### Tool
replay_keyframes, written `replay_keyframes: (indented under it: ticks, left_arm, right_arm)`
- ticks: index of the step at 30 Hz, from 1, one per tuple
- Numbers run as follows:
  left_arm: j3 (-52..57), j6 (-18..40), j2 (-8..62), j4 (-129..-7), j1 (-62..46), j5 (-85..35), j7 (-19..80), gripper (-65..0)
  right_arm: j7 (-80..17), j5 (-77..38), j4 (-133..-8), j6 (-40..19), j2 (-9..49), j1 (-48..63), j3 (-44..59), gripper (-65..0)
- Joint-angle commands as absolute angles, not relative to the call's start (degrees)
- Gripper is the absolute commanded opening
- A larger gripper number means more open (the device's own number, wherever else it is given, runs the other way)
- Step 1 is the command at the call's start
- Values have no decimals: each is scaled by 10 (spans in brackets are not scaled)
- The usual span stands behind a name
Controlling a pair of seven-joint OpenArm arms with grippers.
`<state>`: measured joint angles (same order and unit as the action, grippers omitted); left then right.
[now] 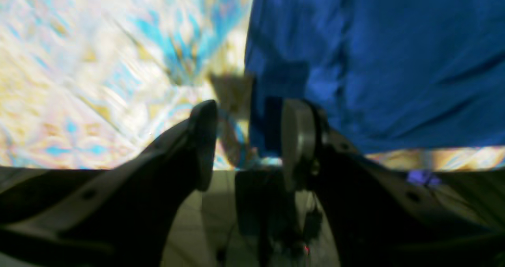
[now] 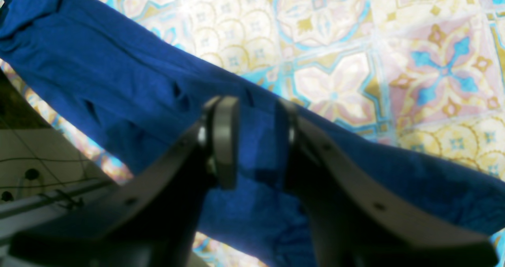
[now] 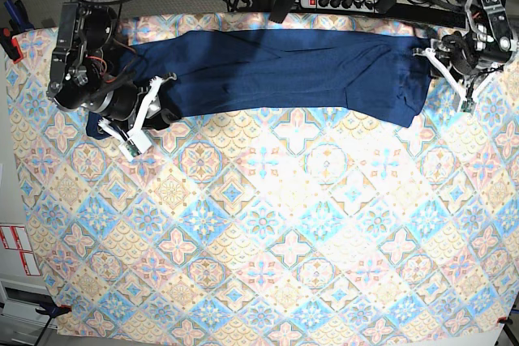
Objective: Fold the T-shirt properly
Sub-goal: 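Hold the band end with the left gripper and tuck the sleeve in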
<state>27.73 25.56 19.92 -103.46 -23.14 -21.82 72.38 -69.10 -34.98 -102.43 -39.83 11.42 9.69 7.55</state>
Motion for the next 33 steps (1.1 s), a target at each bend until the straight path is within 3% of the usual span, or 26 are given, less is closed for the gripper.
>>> replay_keyframes:
  ticks: [1,19,33]
  left_arm:
    - [283,262,208,-1025,-223,-218,719,-388]
    - [281,272,228,-880,-153,-219,669,-388]
    - [212,272,190,-874,-144,-223,668,-388]
  right_arm:
    - [-681,-362,-1033,-400,118,91,78,-493]
    - [-681,-362,-1033,-400,118,91,79,-493]
    - [-681,-362,-1033,-400,118,90,79,-493]
